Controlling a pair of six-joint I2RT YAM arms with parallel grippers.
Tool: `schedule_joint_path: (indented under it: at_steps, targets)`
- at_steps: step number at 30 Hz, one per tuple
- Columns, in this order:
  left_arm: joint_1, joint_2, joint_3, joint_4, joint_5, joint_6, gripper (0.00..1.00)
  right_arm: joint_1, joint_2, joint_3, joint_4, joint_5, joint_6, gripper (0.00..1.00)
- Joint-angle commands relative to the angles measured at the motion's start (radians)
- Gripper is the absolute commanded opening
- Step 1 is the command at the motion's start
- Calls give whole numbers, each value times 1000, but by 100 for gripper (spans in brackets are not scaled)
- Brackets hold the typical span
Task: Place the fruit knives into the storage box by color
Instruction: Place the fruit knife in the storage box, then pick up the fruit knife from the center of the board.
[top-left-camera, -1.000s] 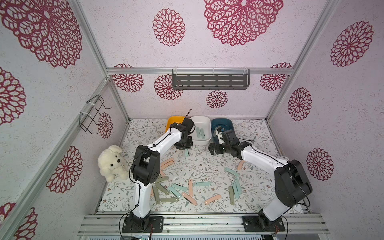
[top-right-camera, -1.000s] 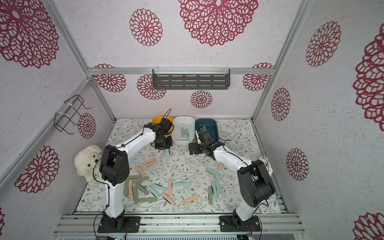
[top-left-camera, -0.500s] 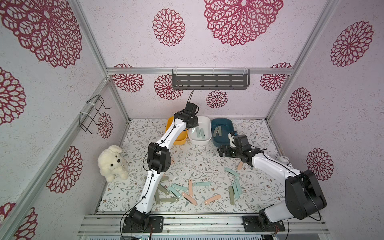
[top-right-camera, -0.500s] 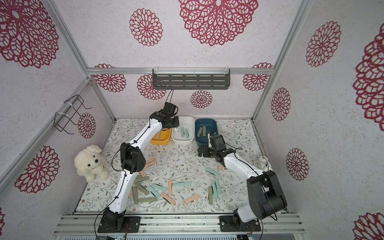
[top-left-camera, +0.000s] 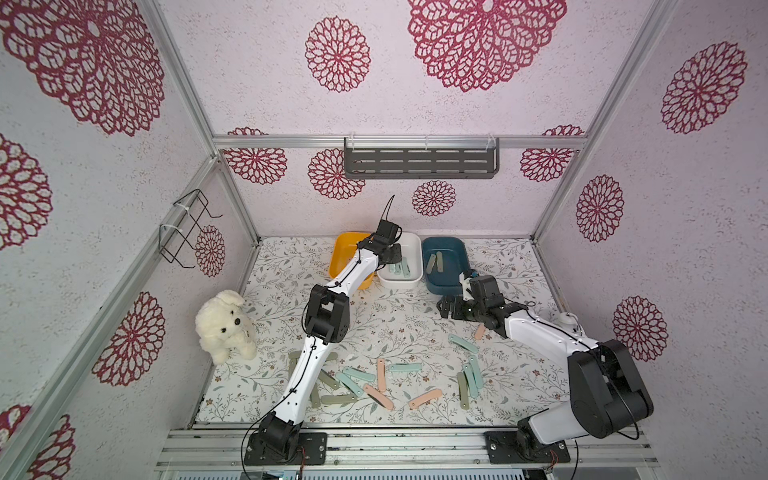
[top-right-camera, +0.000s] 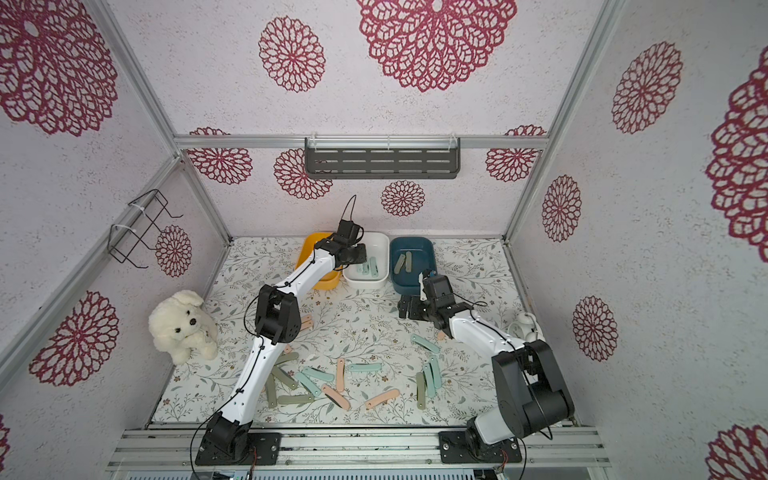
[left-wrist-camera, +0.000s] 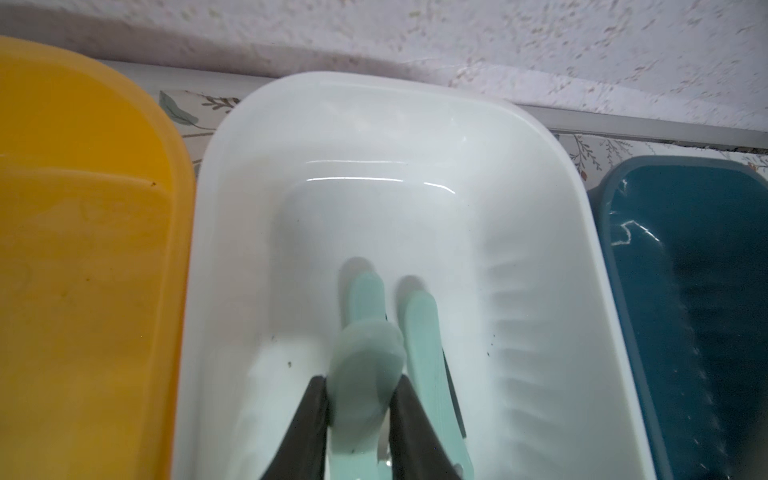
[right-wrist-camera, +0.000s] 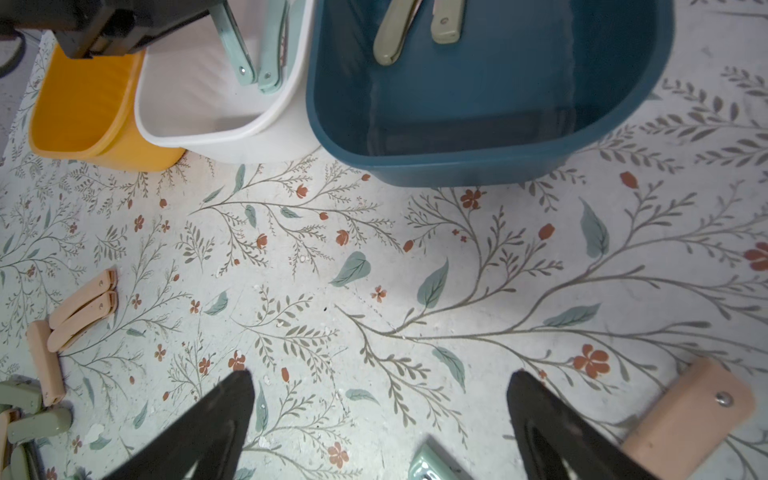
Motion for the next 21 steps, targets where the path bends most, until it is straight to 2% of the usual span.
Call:
schedule_joint_path:
  at_steps: [1, 8, 12, 14, 21]
  targets:
    - [-3, 5, 26, 32, 4, 33, 24, -25, -50, -2, 17, 34, 24, 99]
    - [-9, -82, 28, -4, 14, 16, 65, -77, -73, -4, -32, 77, 38, 99]
    - [-28, -189, -48, -6, 29, -10, 86, -79, -103, -26, -76, 72, 36, 98]
    - [-42, -249, -99, -11, 48, -27, 97, -79, -128, -55, -96, 57, 62, 94]
    - [-76, -422, -287, -15, 123, -107, 97, -65, -196, -206, -20, -13, 135, 79]
